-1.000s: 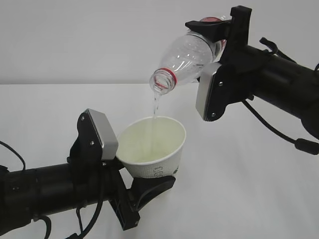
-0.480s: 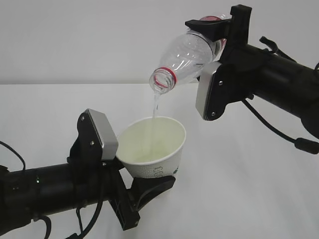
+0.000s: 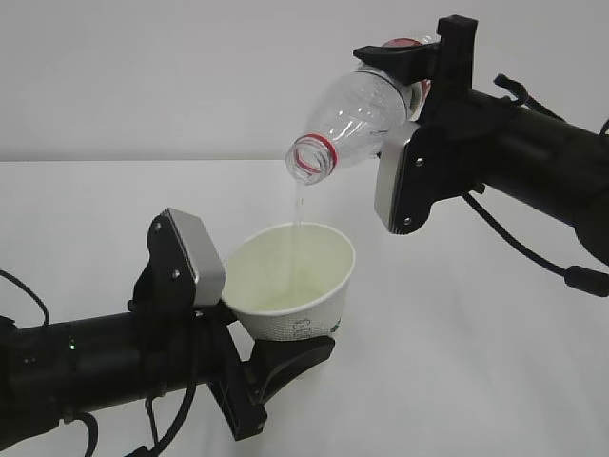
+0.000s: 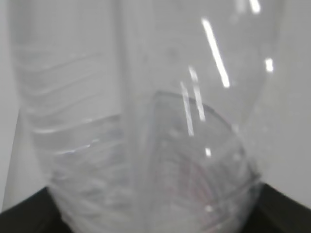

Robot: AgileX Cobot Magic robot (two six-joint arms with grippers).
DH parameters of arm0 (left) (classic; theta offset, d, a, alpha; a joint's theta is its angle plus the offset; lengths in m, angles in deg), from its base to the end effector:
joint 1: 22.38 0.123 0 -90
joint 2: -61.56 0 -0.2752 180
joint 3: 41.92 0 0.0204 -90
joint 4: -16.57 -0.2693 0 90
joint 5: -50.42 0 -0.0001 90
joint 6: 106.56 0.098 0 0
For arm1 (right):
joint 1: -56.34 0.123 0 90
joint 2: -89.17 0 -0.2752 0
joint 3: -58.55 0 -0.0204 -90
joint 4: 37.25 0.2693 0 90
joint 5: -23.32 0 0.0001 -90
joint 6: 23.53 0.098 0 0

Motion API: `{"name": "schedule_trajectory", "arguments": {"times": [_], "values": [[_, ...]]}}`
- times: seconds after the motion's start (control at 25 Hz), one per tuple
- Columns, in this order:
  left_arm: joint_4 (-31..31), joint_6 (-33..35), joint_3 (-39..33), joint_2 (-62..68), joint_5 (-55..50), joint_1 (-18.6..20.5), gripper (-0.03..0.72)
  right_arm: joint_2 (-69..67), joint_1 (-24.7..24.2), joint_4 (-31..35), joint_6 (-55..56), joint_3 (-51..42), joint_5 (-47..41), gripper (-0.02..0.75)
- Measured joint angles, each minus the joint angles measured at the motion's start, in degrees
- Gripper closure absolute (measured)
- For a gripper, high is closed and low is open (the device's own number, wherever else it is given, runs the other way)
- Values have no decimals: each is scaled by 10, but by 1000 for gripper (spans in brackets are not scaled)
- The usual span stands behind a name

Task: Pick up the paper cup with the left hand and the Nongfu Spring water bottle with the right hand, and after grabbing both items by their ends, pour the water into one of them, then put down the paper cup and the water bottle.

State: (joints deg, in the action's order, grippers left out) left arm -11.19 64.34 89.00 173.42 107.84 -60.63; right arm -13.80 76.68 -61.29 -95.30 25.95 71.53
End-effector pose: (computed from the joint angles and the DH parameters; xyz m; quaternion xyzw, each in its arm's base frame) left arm 0.2086 -0.2134 0.1044 0.4112 0.6809 -0.3135 0.5187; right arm 0.3256 0.1524 0.2131 -0.6308 0.3189 -0.3007 0.6403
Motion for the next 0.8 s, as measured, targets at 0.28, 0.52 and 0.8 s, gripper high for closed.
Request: {"name": "schedule_trajectory", "arguments": {"times": [0.28, 0.52, 0.8], "values": [[0, 0, 0, 0, 0, 0, 193, 0, 0, 0, 0, 0, -9, 225], [0, 0, 0, 0, 0, 0, 193, 0, 0, 0, 0, 0, -17, 225], [0, 0, 0, 0, 0, 0, 193, 0, 0, 0, 0, 0, -20, 225]]}}
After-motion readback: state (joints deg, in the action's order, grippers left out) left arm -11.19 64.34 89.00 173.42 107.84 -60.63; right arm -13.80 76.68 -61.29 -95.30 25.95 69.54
